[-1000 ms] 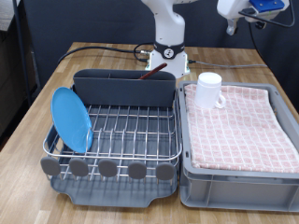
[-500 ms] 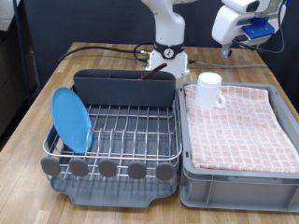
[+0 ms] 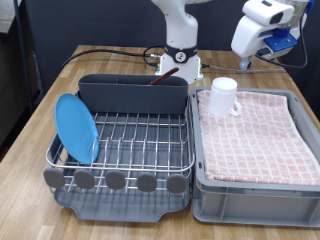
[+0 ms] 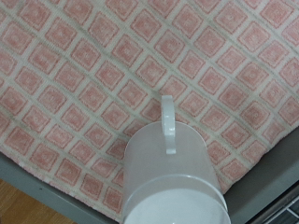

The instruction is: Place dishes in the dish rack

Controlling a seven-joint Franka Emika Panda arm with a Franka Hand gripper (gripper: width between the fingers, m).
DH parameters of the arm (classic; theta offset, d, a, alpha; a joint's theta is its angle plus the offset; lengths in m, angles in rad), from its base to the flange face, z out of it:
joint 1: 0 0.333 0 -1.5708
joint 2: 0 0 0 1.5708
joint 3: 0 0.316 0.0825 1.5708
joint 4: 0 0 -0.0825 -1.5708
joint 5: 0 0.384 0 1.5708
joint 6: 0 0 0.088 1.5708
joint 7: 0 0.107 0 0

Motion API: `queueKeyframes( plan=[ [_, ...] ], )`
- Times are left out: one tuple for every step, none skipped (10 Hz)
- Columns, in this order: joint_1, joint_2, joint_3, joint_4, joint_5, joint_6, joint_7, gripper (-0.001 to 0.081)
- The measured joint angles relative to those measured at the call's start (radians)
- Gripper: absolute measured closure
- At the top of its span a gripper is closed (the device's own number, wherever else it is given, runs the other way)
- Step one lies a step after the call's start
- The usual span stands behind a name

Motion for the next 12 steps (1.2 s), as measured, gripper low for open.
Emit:
queueKeyframes(
  plan=[
    [0.000,0.019,0.005,0.000,-0.006,0.016,-0.005,0.0004],
    [0.000,0.037,0.011,0.000,-0.019,0.028,-0.017,0.0004],
    [0.001,0.053,0.016,0.000,-0.030,0.038,-0.028,0.0004],
    [0.001,0.066,0.021,-0.001,-0.037,0.046,-0.034,0.0004],
    [0.001,0.076,0.023,-0.003,-0.041,0.053,-0.037,0.0004],
    [0.001,0.085,0.023,-0.008,-0.042,0.059,-0.037,0.0004],
    [0.000,0.093,0.022,-0.015,-0.042,0.070,-0.037,0.0004],
    [0.000,0.102,0.021,-0.022,-0.044,0.083,-0.037,0.0004],
    [-0.001,0.110,0.019,-0.029,-0.048,0.099,-0.041,0.0004],
    [-0.002,0.116,0.017,-0.040,-0.052,0.117,-0.047,0.0004],
    [-0.002,0.121,0.013,-0.050,-0.053,0.133,-0.052,0.0004],
    [-0.003,0.124,0.009,-0.062,-0.054,0.147,-0.057,0.0004]
  ],
)
